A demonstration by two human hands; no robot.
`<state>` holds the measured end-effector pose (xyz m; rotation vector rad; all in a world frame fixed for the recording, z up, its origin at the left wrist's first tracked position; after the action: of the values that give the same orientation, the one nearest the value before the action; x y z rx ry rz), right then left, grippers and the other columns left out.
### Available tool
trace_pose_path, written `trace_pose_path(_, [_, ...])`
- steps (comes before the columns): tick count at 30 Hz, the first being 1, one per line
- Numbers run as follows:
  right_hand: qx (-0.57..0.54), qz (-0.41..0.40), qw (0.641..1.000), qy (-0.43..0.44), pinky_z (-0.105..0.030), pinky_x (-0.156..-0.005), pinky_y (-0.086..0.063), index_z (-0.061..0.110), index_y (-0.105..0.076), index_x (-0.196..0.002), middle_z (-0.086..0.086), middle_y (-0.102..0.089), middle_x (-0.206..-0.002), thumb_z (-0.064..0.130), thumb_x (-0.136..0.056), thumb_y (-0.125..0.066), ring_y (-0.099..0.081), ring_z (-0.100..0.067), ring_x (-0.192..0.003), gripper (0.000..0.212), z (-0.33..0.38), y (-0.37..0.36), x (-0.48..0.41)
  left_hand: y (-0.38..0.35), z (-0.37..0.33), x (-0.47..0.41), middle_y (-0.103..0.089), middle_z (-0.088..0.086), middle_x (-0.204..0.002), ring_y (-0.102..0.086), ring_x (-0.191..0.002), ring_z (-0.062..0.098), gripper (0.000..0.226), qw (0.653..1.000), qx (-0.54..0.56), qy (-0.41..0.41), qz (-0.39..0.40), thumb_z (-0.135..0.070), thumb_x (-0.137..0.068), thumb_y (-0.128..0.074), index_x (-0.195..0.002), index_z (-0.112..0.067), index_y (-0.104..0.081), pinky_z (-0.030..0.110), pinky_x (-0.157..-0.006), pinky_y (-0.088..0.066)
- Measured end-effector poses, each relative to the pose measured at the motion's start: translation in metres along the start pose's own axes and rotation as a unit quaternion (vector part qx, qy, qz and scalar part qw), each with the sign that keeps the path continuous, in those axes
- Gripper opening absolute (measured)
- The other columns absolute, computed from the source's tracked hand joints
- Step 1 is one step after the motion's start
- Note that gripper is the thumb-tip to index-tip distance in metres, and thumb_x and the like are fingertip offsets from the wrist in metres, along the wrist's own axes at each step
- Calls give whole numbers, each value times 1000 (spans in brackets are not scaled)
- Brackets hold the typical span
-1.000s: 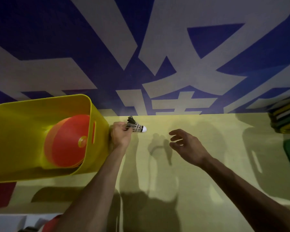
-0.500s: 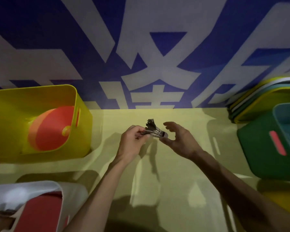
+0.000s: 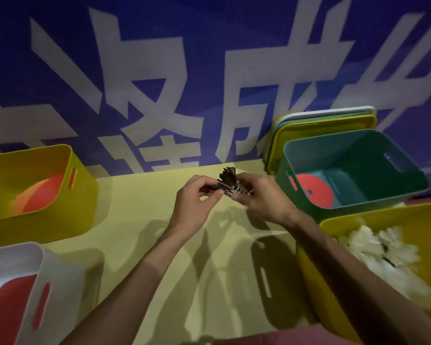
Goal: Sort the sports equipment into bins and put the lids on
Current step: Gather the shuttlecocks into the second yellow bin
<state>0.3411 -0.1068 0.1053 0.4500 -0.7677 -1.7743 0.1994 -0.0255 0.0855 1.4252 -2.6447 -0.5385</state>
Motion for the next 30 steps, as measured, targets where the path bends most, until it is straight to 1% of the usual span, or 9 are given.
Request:
trace_pose_path(5, [-24, -37, 999, 9, -18, -70, -38, 16, -58, -121, 5, -65, -103, 20, -86, -69, -55, -5, -76, 38, -37, 54, 51, -59, -50, 24, -70, -2, -97, -67, -90, 10, 23, 999, 44, -8, 14, -4, -83, -69, -88, -26, -66, 19, -85, -51])
trace_pose_path(10, [-45, -69, 997, 8, -3, -58, -40, 14, -55, -122, 20, -54, -82, 12, -82, -71, -55, 8, -60, 43, -69, 102, 96, -103, -86, 50, -67, 3, -113, -67, -97, 8, 33, 996, 75, -14, 39, -6, -85, -67, -104, -32, -65, 23, -85, -54])
trace_pose_path(12, [-45, -83, 996, 1, -10, -63, -45, 16, -56, -119, 19, -56, -80, 14, -81, -72, -57, 4, -62, 41, -85, 118, 113, -116, -99, 55, -65, 6, -114, -68, -95, 8, 34, 996, 84, -5, 37, -9, -86, -66, -108, -35, -63, 28, -82, -57])
trace_pose_path(14, [-49, -86, 995, -15, -21, -69, -48, 17, -57, -117, 18, -58, -81, 17, -81, -72, -57, 1, -66, 39, -104, 132, 128, -129, -111, 61, -63, 7, -117, -68, -93, 8, 32, 995, 93, 3, 41, -11, -87, -65, -107, -35, -61, 25, -76, -58])
trace_pose_path(17, [-39, -75, 996, -35, -12, -65, -42, 16, -56, -121, 13, -61, -90, 16, -82, -70, -55, 6, -71, 42, -129, 145, 147, -148, -125, 70, -63, -2, -117, -68, -92, 9, 31, 995, 81, 5, 57, -9, -88, -63, -103, -35, -60, 18, -71, -55])
trace_pose_path(19, [-30, -62, 996, -49, -9, -62, -41, 16, -54, -124, 10, -61, -95, 13, -82, -69, -55, 5, -70, 45, -143, 149, 157, -158, -128, 75, -63, -8, -114, -67, -94, 11, 30, 995, 72, 8, 69, -7, -87, -63, -101, -34, -61, 20, -74, -54])
trace_pose_path(22, [-2, -39, 997, -71, -18, -63, -43, 16, -53, -127, 2, -64, -110, 13, -83, -68, -59, -7, -76, 47, -162, 151, 170, -172, -128, 79, -66, -9, -108, -65, -95, 11, 26, 995, 47, 11, 91, -7, -87, -64, -98, -30, -64, 20, -79, -53])
trace_pose_path(26, [40, -16, 995, -92, -25, -83, -46, 15, -51, -130, -3, -64, -123, 8, -84, -63, -60, -20, -107, 48, -186, 148, 185, -191, -119, 87, -69, -5, -103, -64, -97, 13, 22, 992, 23, 25, 119, -7, -87, -64, -96, -27, -67, 23, -85, -50])
trace_pose_path(30, [77, 11, 991, -112, -34, -90, -49, 12, -53, -125, -8, -64, -122, 9, -86, -60, -60, -24, -107, 39, -203, 144, 192, -202, -112, 94, -69, -4, -103, -65, -98, 17, 22, 990, 9, 47, 131, -7, -87, -64, -95, -27, -69, 31, -89, -51])
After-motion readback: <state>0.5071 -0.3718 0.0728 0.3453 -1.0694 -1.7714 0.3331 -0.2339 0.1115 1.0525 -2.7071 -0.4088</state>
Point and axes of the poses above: each hand's wrist, its own x-axis away from the middle knuckle, its own y-axis out of the back of the hand, z = x × y, the point moved 2 cm from there along -x, towards the middle knuckle
